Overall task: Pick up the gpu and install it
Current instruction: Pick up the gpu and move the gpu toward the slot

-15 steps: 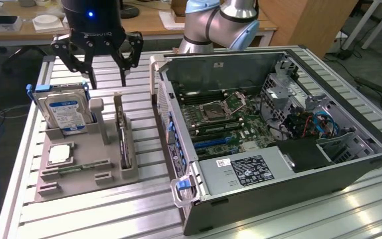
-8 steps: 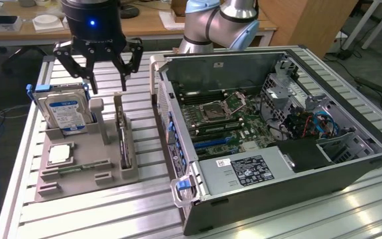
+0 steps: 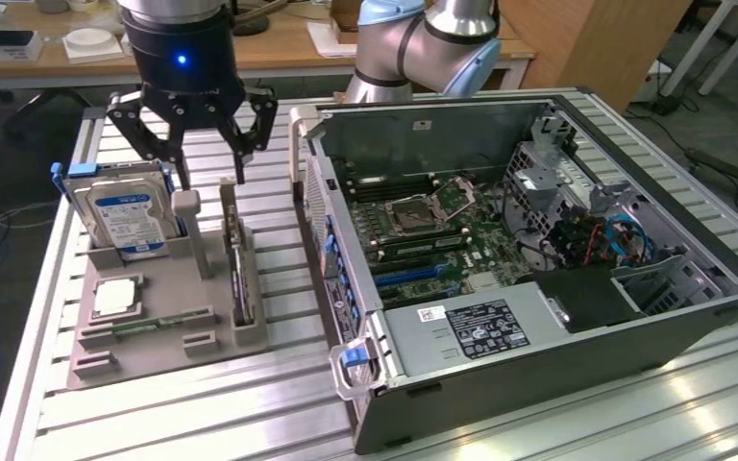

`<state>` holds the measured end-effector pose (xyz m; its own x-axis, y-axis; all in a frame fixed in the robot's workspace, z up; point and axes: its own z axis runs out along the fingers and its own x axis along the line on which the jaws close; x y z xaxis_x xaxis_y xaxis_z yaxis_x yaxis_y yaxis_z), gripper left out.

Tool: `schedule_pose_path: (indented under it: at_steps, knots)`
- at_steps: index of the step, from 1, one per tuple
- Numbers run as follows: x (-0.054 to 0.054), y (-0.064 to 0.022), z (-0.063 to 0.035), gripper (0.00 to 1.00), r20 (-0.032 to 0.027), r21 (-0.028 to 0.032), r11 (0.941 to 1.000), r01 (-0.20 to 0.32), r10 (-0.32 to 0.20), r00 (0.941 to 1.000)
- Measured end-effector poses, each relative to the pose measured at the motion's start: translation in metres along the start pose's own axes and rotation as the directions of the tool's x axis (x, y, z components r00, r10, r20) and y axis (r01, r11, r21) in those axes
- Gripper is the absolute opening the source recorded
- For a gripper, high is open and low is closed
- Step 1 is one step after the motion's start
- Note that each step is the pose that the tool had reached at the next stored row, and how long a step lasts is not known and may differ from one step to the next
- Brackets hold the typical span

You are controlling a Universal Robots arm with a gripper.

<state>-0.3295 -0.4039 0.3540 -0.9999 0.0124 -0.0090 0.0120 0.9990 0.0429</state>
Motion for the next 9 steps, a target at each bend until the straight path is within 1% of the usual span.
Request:
schedule_pose_path:
  at_steps: [4, 9]
  knots:
    - [0.0000, -0.0011, 0.0044, 0.59, -0.0005, 0.0001, 1.0000, 0.000, 0.000, 1.0000]
    - [0.0001, -0.0057, 0.0108, 0.59, -0.0008, 0.0002, 1.0000, 0.000, 0.000, 1.0000]
